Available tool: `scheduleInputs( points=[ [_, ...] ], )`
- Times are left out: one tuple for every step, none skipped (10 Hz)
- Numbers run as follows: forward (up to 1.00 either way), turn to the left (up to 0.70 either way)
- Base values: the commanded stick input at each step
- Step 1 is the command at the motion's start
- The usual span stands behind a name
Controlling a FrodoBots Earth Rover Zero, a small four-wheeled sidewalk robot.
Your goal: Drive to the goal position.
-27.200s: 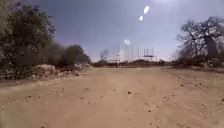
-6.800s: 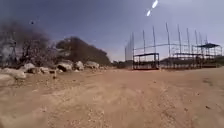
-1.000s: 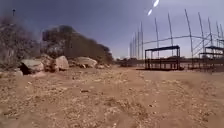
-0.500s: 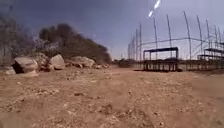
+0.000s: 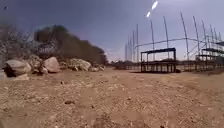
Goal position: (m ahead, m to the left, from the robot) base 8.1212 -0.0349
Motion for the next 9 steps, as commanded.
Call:
scheduleInputs(
  points=[
    [0.85, 0.0],
    [0.85, 0.0],
    [0.85, 0.0],
    [0.85, 0.0],
    [0.85, 0.0],
    [0.85, 0.0],
    [0.85, 0.0],
    [0.85, 0.0],
    [0.85, 0.0]
  ],
)
